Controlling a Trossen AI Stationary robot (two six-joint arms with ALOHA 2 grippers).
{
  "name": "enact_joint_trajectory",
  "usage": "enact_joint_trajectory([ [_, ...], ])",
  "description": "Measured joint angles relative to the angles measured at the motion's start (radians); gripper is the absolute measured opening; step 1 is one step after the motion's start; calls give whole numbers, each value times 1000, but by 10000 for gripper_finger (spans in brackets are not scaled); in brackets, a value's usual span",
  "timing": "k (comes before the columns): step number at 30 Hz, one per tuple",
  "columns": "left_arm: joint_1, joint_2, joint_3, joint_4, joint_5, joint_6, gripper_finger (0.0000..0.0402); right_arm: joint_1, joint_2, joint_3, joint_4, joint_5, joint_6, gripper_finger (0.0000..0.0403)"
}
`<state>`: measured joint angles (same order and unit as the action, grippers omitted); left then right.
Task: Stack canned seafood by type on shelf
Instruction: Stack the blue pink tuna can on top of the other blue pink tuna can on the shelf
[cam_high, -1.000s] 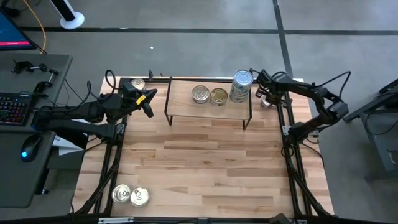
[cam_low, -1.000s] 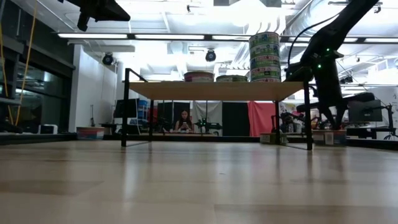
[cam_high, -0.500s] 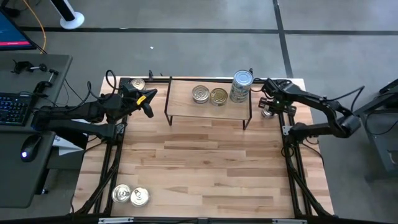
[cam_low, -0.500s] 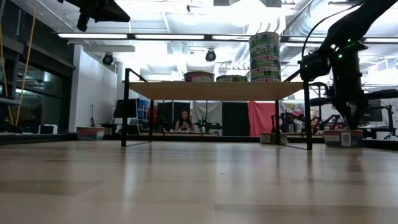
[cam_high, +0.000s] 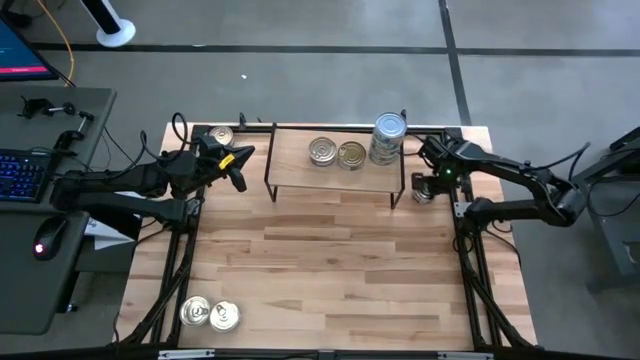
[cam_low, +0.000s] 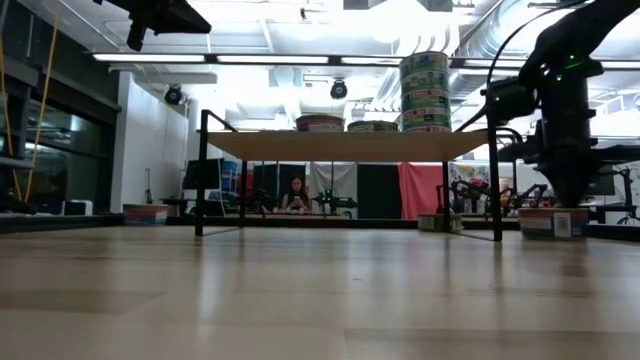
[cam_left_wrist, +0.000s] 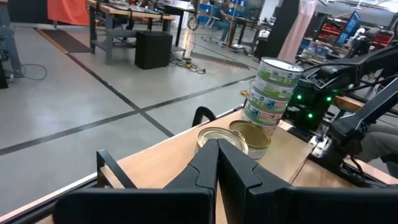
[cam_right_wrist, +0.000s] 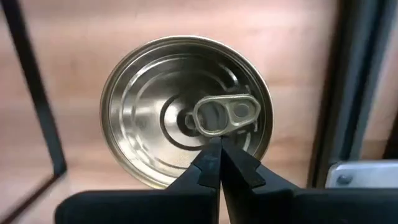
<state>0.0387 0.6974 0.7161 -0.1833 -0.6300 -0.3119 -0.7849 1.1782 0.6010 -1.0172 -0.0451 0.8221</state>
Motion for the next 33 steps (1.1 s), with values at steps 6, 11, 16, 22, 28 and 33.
enact_joint_trajectory([
  [6, 0, -4, 0, -5, 48, -3, 0, 39, -7, -7, -87, -117, -123, 0],
  [11, 0, -11, 0, -25, 144, -80, 0, 77, -38, -13, -127, -143, -168, 0],
  [16, 0, -11, 0, -35, 171, -142, 0, 121, -38, -12, -122, -139, -133, 0],
  [22, 0, -11, 0, -35, 203, -234, 0, 186, -39, -11, -107, -143, -90, 0],
  [28, 0, -11, 0, -33, 206, -264, 0, 272, -39, -11, -93, -163, -63, 0],
  [33, 0, -11, 0, -31, 207, -287, 0, 344, -40, -10, -75, -169, -2, 0],
])
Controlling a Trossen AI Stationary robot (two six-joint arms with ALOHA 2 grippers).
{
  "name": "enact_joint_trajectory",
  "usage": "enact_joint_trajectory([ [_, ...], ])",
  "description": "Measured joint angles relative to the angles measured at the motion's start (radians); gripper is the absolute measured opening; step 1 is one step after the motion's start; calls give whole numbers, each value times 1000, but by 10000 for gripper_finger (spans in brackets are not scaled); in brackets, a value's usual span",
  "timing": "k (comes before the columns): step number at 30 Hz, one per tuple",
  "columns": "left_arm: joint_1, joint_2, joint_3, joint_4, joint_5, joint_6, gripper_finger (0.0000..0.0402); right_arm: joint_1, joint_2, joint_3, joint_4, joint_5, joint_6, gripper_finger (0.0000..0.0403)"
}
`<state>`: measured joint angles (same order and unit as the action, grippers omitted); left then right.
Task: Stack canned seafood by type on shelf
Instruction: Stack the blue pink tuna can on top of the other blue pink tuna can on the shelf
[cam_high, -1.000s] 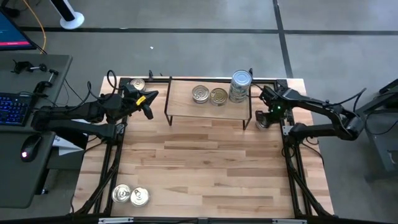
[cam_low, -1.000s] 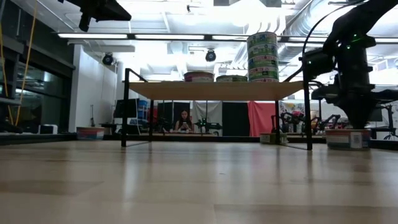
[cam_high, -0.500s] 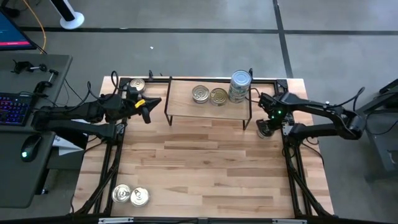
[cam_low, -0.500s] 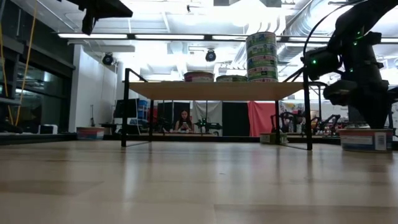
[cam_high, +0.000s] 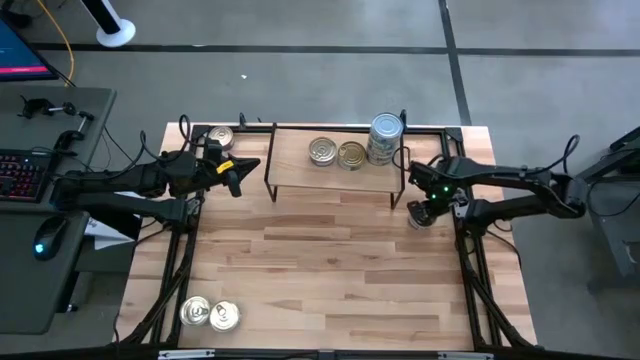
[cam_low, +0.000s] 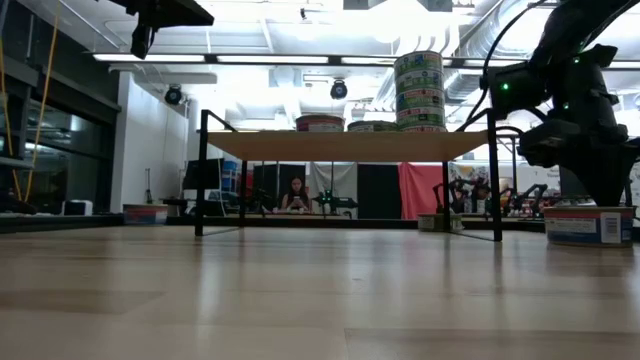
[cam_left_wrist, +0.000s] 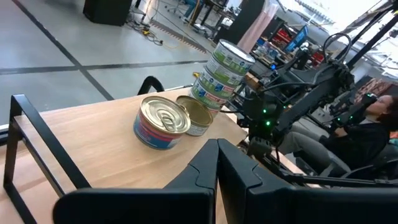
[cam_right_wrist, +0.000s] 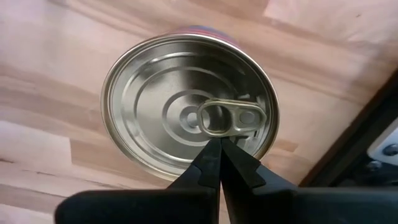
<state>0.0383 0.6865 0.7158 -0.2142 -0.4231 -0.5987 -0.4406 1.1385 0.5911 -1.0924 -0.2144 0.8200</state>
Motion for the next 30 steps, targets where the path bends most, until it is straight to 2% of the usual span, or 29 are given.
enact_joint_trajectory([
  [9, 0, 0, 0, -8, 46, -1, 0, 161, 0, 0, 27, -27, 115, 0],
  [24, 1, 0, 0, -74, 46, -23, 0, 452, -1, 1, 65, -26, 451, 0],
  [30, 1, 0, 0, -122, 49, -43, 0, 559, -1, 1, 65, -53, 510, 0],
])
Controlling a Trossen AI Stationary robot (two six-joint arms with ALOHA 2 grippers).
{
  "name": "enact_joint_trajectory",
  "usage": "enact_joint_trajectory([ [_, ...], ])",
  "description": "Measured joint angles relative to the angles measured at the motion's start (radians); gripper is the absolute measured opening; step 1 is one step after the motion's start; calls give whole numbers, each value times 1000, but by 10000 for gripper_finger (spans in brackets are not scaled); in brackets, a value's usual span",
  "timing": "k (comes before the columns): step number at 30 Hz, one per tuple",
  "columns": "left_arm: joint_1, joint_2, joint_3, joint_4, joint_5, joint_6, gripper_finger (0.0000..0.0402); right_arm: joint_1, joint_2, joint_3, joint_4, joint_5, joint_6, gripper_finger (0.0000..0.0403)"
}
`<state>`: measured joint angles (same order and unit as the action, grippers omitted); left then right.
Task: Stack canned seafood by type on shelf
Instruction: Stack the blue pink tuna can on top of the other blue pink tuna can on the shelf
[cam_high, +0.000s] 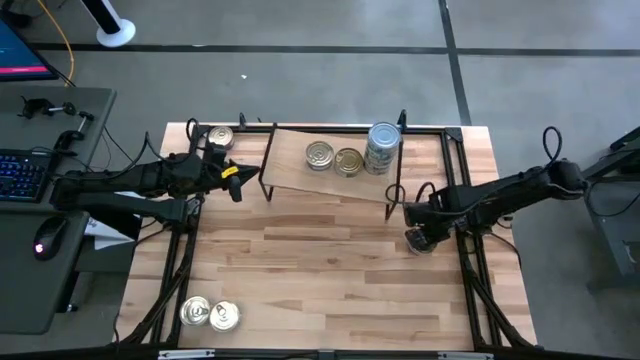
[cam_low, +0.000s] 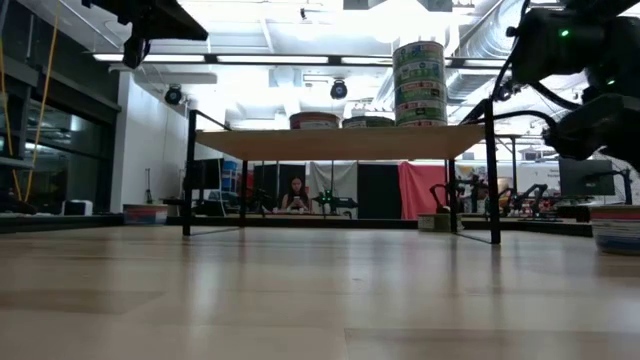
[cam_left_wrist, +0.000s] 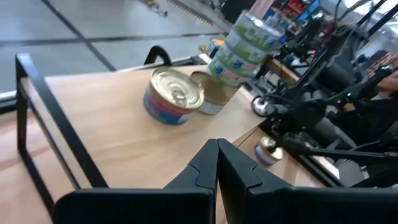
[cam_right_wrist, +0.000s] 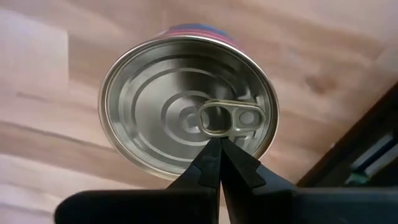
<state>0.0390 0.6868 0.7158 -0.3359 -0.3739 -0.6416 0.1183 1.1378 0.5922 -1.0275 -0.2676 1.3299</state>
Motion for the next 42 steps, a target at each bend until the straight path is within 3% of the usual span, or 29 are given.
enact_joint_trajectory([
  [15, -1, 0, 0, -92, 9, -28, 0, 320, 2, -1, 76, -138, 278, 0],
  [20, -1, 0, 0, -95, 9, -28, 0, 429, 2, -1, 151, -122, 422, 0],
  [25, -1, 0, 0, -95, 10, -28, 0, 494, 3, -1, 264, -3, 528, 0],
  [35, -25, 19, 0, -62, 112, -19, 0, 510, 129, 2, 458, 58, 443, 0],
  [42, -94, 78, 0, 88, 144, -20, 0, 510, 190, 80, 478, 106, 355, 0],
])
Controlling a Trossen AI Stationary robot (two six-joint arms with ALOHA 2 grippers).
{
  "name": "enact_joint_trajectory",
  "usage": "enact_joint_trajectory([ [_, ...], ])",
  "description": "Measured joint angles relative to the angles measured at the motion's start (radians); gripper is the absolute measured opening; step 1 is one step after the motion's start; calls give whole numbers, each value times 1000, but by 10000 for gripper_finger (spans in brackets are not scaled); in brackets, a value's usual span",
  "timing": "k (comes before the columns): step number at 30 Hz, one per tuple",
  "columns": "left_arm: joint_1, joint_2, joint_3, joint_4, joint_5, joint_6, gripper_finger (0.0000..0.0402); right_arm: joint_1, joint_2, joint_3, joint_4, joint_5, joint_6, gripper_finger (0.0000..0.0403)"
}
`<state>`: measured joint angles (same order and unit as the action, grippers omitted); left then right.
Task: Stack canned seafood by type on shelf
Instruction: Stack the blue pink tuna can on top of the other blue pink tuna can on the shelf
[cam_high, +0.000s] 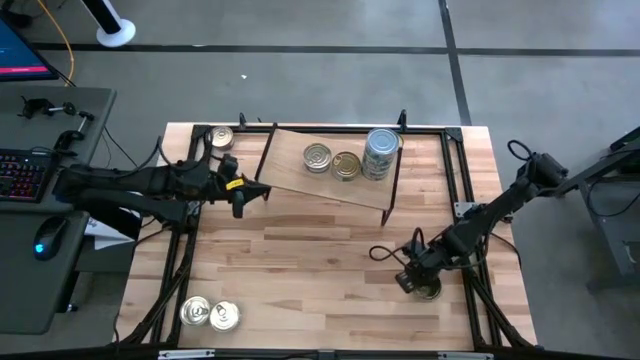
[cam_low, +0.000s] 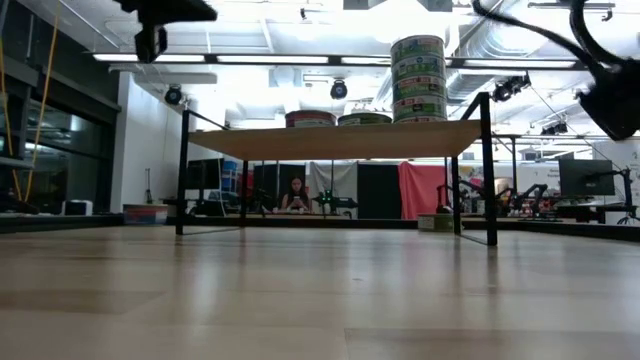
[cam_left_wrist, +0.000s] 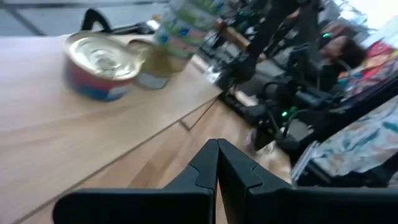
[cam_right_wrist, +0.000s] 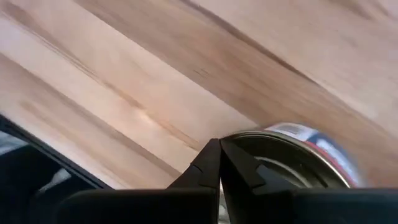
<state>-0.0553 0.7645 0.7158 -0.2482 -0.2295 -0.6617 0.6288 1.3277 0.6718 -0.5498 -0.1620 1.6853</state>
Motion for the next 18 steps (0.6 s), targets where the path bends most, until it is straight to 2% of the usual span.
enact_joint_trajectory([
  [8, -13, 101, 0, 244, -16, -1, 0, 1, 0, 113, -99, 149, -144, 0],
  [13, -60, 219, 0, 428, -16, -9, 0, 37, 0, 177, -103, 151, -314, 0],
  [18, -158, 394, 0, 542, -16, 25, 0, 107, 0, 160, -122, 129, -369, 0],
])
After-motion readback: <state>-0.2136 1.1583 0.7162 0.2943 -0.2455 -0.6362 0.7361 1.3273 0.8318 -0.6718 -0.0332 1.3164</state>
